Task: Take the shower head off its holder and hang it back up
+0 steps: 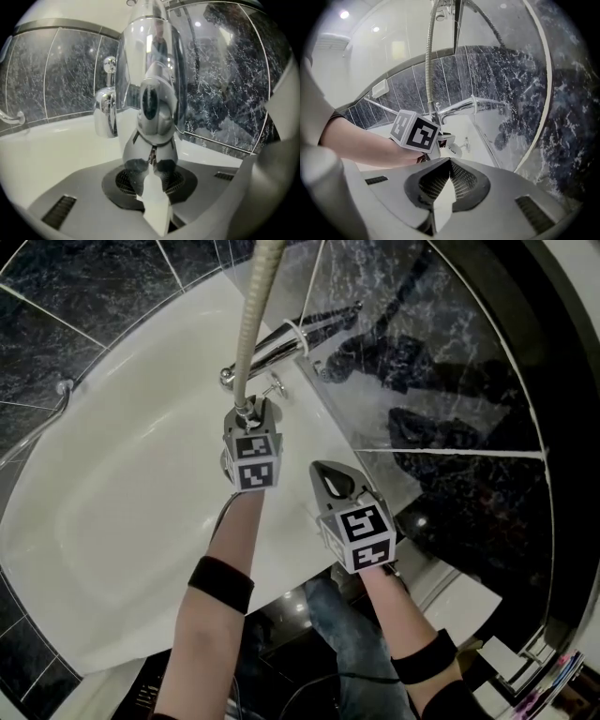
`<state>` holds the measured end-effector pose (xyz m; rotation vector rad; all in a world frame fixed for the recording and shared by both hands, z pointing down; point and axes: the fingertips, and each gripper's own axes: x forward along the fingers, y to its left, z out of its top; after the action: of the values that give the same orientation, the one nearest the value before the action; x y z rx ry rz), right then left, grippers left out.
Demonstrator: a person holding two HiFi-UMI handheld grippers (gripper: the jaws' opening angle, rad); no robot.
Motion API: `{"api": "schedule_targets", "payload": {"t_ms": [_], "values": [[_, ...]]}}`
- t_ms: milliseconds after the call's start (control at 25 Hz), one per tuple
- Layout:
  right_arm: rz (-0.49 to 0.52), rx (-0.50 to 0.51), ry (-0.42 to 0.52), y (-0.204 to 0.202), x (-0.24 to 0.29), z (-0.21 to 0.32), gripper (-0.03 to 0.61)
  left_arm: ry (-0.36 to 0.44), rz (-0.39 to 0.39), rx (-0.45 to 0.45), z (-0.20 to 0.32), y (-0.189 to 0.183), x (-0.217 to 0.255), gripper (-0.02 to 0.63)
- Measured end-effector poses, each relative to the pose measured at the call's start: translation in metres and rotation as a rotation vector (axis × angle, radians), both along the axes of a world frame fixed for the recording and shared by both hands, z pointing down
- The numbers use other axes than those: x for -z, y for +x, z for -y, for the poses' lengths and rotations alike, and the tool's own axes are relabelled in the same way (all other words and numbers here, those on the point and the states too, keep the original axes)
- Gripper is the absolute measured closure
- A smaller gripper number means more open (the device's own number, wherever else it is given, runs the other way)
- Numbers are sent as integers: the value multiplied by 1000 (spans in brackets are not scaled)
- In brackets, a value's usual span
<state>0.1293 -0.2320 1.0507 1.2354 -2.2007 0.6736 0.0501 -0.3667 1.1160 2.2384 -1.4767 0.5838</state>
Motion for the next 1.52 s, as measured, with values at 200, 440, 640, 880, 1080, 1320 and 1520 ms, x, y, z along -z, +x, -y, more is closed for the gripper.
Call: {"api": "schedule_targets", "payload": {"t_ms": [200, 440, 640, 880, 1080, 1320, 1520], "values": [[23, 32, -30, -24, 18, -15, 557, -40, 32, 21, -30, -35, 8, 549], [33, 97, -47, -67, 59, -38, 557, -121, 106, 104, -95, -114, 31, 549], [43, 168, -41, -111, 109, -57, 557, -165, 163, 171, -155, -189, 72, 549], [52, 287, -29, -173, 176, -86, 557, -184, 239, 276, -222, -282, 150, 549], [63, 359, -14, -214, 247, -111, 557, -178, 331, 354, -267, -354, 240, 549], [90, 459, 52, -262, 357, -124, 557, -111, 387, 460, -294, -422, 378, 549], [103, 514, 137, -286, 449, -116, 557, -44, 504, 498, -310, -473, 493, 549]]}}
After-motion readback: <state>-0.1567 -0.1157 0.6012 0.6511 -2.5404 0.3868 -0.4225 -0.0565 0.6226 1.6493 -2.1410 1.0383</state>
